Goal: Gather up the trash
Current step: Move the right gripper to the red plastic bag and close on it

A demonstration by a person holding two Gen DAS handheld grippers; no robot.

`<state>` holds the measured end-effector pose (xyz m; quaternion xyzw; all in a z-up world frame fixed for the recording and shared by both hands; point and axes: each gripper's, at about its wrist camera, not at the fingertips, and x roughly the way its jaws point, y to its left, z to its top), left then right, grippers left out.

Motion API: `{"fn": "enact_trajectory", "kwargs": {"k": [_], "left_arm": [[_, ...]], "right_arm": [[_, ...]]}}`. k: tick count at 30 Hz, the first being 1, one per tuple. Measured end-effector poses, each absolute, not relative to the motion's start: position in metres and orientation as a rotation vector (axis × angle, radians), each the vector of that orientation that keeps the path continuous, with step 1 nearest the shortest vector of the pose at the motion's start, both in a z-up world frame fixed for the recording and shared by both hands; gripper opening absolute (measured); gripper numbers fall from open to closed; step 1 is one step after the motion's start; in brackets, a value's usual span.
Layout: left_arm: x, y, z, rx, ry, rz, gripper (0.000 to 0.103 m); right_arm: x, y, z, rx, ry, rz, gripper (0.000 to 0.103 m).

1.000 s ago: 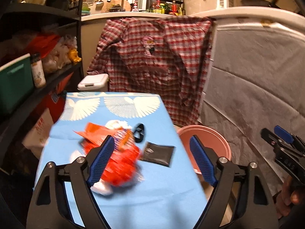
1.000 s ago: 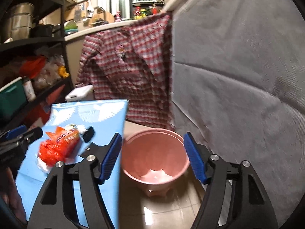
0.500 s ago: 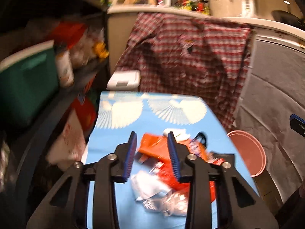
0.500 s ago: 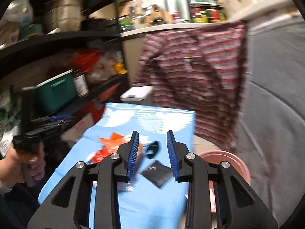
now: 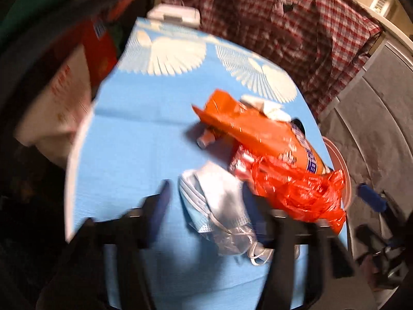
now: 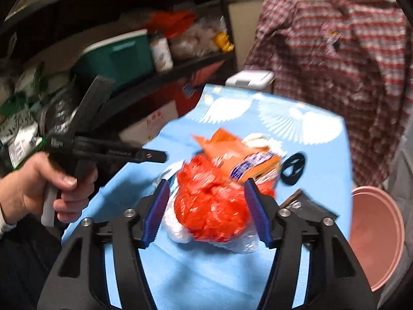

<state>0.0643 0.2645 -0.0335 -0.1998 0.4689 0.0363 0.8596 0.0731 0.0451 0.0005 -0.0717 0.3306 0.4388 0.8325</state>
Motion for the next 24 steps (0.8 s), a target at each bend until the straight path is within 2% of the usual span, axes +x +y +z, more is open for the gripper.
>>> {"fn": "enact_trajectory", "kwargs": {"k": [12, 14, 15, 16, 18, 20, 24], "left_arm": [[0.078, 0.258, -0.064, -0.443, 1.112, 0.045, 0.063], [0.078, 0.256, -0.063, -0.434, 1.113, 0.043, 0.052], [0.077, 0.256, -0.062, -0.430, 1.111, 0.045, 0.042], [0.076, 0.257, -0.059, -0.430, 1.105, 0.046, 0.039], [0.072, 0.261, -0.052, -0.428, 1.083, 0.049, 0.032], [0.069, 0.262, -0.045, -0.420, 1.062, 0.057, 0.029], [0.058, 0.264, -0.026, -0.405, 1.010, 0.086, 0.022]], "right_arm": [[0.081, 0.055, -0.018, -0.223, 0.748, 0.922, 0.060], [0.080, 0.054, -0.017, -0.227, 0.747, 0.919, 0.055], [0.080, 0.054, -0.016, -0.226, 0.745, 0.919, 0.051], [0.078, 0.052, -0.015, -0.223, 0.743, 0.923, 0.045], [0.076, 0.050, -0.011, -0.217, 0.737, 0.926, 0.039], [0.073, 0.049, -0.008, -0.212, 0.731, 0.932, 0.022], [0.067, 0.043, 0.004, -0.180, 0.706, 0.931, 0.019]]}}
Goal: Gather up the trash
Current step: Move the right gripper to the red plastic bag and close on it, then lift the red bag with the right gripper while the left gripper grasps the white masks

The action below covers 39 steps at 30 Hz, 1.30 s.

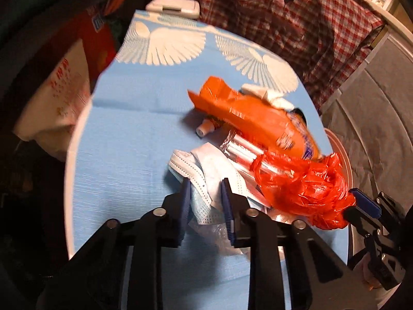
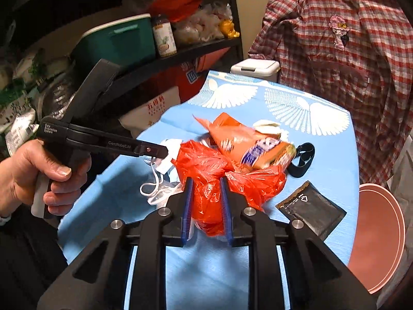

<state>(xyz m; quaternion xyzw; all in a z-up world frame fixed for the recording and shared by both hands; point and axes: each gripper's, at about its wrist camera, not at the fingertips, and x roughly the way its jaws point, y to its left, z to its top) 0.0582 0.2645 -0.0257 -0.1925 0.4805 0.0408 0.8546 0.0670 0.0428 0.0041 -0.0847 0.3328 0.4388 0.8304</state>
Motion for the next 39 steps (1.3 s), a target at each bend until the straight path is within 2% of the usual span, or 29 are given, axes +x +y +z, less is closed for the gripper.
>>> {"fn": "enact_trajectory", "kwargs": {"k": [4, 21, 39], "left_arm": [[0.047, 0.265, -0.006, -0.391, 0.953, 0.123, 0.021], [0.029, 0.208, 0.059, -0.243, 0.740, 0.246, 0.021], [0.054, 0.145, 0.074, -0.226, 0.676, 0.189, 0.021]], "right_arm": [[0.061, 0.036, 0.016, -0.153, 0.678, 0.922, 0.015], [0.060, -0.029, 0.061, -0.027, 0.523, 0.763, 0.013], [0.087, -0.068, 0.071, -0.003, 0.485, 0.580, 0.013]]}}
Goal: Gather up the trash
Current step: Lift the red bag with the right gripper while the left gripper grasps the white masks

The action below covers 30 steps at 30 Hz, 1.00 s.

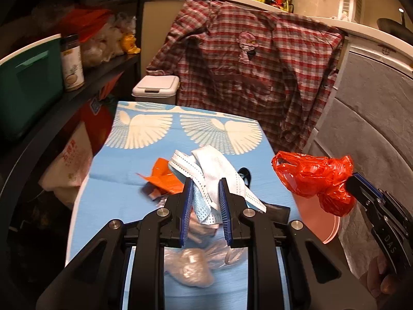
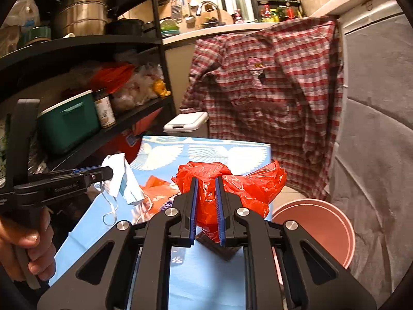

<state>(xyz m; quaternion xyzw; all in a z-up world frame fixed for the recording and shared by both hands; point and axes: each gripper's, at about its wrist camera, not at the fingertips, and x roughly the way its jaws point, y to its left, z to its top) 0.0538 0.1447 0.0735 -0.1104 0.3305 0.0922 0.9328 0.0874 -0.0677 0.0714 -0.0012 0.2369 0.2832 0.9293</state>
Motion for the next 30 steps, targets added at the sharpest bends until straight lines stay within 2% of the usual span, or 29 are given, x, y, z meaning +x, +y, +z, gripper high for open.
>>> {"fn": "enact_trajectory", "kwargs": {"k": [30], "left_arm": [[0.103, 0.080, 0.065, -0.183, 0.686, 0.092, 0.021]], "right_arm": [[0.135, -0.164, 0.068, 0.044, 0.491, 0.333, 0.013]]}}
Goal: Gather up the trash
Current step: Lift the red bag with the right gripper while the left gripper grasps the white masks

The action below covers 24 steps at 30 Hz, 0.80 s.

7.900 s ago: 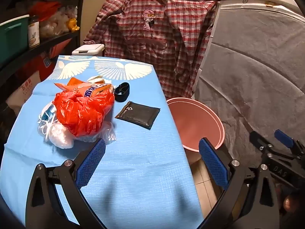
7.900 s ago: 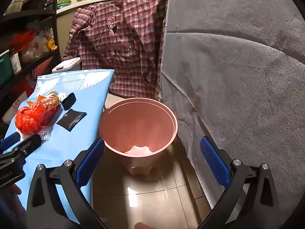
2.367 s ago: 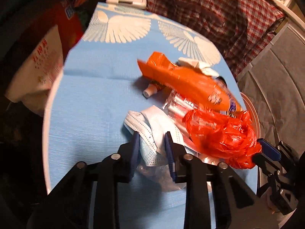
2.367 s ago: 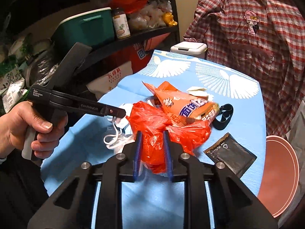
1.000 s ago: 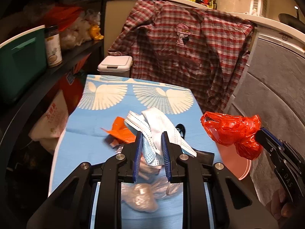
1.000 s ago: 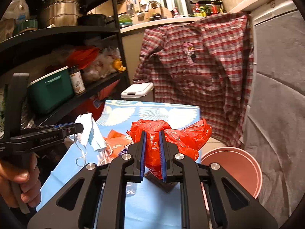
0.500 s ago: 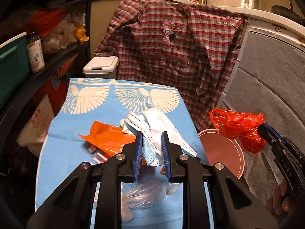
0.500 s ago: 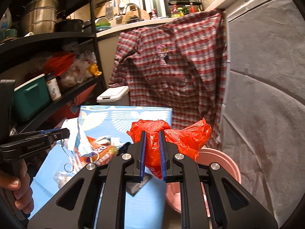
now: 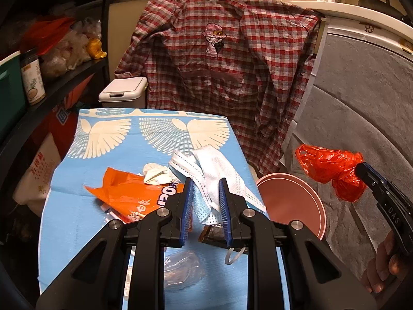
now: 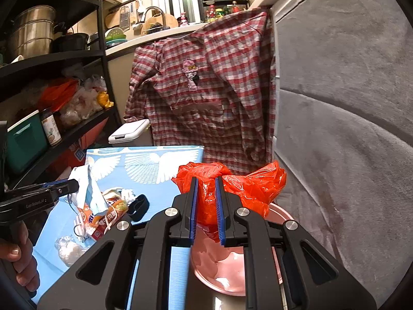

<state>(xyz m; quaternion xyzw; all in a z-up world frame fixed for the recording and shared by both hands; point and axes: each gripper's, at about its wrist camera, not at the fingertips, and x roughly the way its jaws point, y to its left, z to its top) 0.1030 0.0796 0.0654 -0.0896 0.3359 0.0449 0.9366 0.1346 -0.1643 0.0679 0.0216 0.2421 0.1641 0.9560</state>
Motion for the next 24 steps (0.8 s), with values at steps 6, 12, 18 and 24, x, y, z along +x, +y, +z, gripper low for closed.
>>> {"fn": "enact_trajectory", "kwargs": {"k": [6, 12, 18, 24], "left_arm": [[0.110, 0.066, 0.065, -0.174, 0.693, 0.077, 0.021], [0.113, 0.055, 0.064, -0.158, 0.699, 0.059, 0.021], [0.118, 0.040, 0.062, -0.158, 0.711, 0.032, 0.021], [0.124, 0.016, 0.062, -0.142, 0.706, -0.011, 0.021]], "right_arm": [[0.136, -0.176, 0.070, 0.053, 0.491, 0.314, 0.013], [0.141, -0.191, 0.072, 0.085, 0.505, 0.286, 0.013], [0.146, -0.204, 0.069, 0.088, 0.523, 0.263, 0.013], [0.147, -0.214, 0.067, 0.086, 0.531, 0.246, 0.013]]}}
